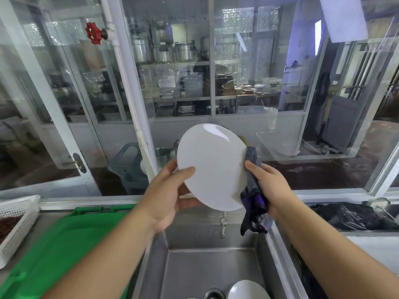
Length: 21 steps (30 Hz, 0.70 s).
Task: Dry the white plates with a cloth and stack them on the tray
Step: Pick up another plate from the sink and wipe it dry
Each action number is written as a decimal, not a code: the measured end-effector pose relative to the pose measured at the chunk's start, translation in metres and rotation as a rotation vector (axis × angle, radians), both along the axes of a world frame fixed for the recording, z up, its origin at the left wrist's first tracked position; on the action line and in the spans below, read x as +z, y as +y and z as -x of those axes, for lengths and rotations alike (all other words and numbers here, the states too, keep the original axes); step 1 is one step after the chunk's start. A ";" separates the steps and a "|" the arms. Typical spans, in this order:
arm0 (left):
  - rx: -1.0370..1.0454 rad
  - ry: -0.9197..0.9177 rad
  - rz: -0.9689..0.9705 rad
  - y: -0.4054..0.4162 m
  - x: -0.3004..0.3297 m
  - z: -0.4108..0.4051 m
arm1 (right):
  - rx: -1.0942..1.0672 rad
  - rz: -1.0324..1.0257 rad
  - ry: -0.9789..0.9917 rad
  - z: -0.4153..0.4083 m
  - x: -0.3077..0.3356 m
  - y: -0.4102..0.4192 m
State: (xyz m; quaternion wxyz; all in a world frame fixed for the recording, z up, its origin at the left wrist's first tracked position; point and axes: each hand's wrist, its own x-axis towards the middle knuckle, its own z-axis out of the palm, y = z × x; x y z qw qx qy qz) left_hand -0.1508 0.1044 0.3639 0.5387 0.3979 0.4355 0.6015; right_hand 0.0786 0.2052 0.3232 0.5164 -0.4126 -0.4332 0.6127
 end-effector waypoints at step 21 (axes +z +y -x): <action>0.062 0.183 -0.012 0.012 -0.011 0.019 | -0.351 -0.716 -1.072 0.000 0.009 -0.004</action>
